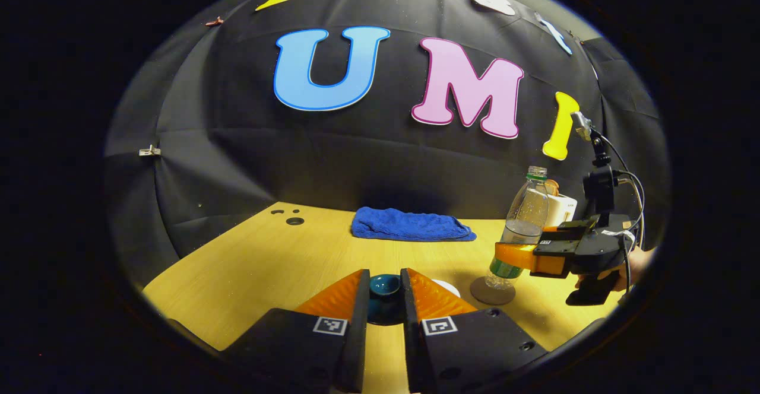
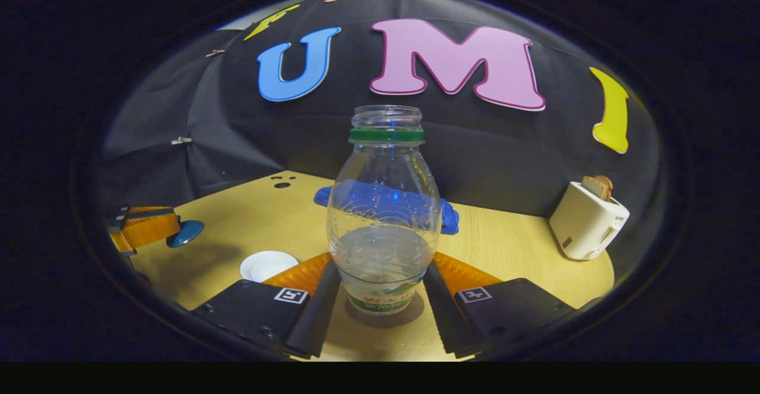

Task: Open the teacup lid with one hand, grasp the water bottle and pour water into the teacup with the other hand; after pouring, place the water bottle on the coaster and then close the teacup lid.

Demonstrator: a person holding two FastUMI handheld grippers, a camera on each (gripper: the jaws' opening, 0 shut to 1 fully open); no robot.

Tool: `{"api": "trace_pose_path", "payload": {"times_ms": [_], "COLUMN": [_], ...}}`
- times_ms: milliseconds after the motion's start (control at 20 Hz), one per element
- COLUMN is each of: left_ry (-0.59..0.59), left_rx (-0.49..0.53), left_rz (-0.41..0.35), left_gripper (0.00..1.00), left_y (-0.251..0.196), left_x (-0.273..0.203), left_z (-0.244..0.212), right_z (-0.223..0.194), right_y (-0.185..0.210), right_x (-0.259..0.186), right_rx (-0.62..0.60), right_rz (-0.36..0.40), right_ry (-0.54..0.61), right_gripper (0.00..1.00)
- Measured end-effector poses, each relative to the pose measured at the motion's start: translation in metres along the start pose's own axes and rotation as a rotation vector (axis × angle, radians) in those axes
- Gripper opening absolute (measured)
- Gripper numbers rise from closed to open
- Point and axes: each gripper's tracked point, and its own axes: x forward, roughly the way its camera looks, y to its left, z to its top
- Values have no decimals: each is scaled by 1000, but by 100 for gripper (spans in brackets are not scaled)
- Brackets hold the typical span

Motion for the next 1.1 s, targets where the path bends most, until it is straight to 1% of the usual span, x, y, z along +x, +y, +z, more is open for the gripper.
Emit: {"api": "trace_pose_path", "payload": {"times_ms": [200,250,300,350,550,600,650,700,750,800,850,900,1000,1100], "left_ry": [4,5,8,10,15,14,15,16,17,18,18,20,28,33], "left_rx": [13,15,17,20,29,34,38,39,39,41,42,44,42,35], "left_rz": [-12,-15,-18,-21,-31,-33,-36,-40,-44,-46,-51,-54,-63,-75], "left_gripper": [31,27,31,31,31,27,31,27,31,31,27,31,31,31], "left_y": [-15,-19,-22,-25,-34,-35,-38,-39,-41,-42,-44,-45,-48,-53], "left_x": [12,15,18,21,31,33,34,35,36,38,39,40,43,45], "left_z": [0,-1,-2,-2,-3,-2,-2,-1,-2,-2,-2,-3,-6,-9], "right_z": [-14,-17,-18,-20,-24,-25,-28,-33,-35,-38,-42,-46,-51,-57], "right_y": [-13,-15,-15,-14,-16,-16,-16,-15,-14,-11,-9,-8,-10,-10], "right_x": [10,12,12,14,14,15,15,15,14,12,12,10,7,4], "right_rx": [66,78,93,100,92,92,88,82,77,77,80,87,104,125], "right_rz": [-14,-20,-23,-23,-23,-22,-24,-25,-25,-19,-13,-9,-13,-16], "right_ry": [11,15,17,22,18,22,32,43,47,53,65,75,81,94], "right_gripper": [76,76,76,76,77,78,79,80,80,84,84,96,99,99]}}
